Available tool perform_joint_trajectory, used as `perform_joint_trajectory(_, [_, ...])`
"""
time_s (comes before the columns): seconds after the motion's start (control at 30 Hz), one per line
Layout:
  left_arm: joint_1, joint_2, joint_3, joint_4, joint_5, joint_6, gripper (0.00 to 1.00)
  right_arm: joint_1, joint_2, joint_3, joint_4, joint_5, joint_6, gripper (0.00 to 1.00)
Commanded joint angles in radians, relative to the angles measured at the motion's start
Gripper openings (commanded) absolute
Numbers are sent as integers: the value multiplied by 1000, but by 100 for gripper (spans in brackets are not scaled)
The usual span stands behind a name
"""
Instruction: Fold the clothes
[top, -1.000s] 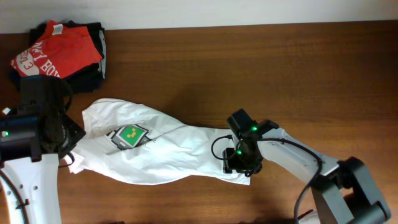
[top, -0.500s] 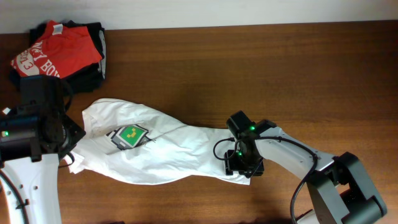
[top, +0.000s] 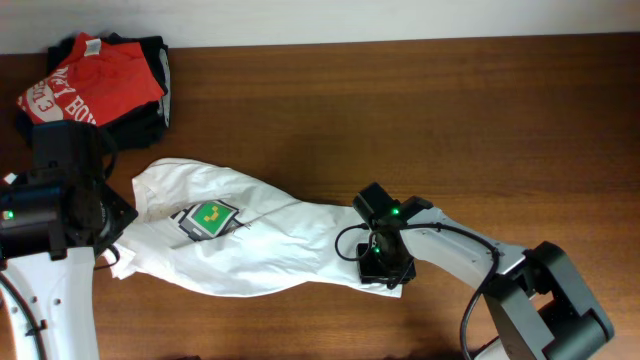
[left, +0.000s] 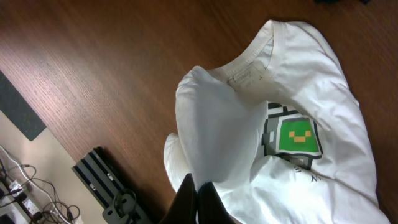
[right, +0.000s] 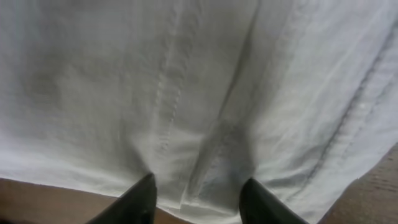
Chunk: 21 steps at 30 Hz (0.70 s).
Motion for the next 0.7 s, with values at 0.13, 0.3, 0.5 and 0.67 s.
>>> perform_joint_trajectory(0.13, [5,0,5,2,-22,16,0,4,18,106,-80,90,11,18])
perform_joint_trajectory(0.3, [5,0,5,-1,-21,16,0,4,14,209,-182,124,11,4])
perform_joint_trajectory(0.5, [5,0,5,-28,-21,16,0,6,2,180,-230,143,8,37])
perform_joint_trajectory(0.67, [5,0,5,-31,-21,16,0,6,2,77,-89,56,13,41])
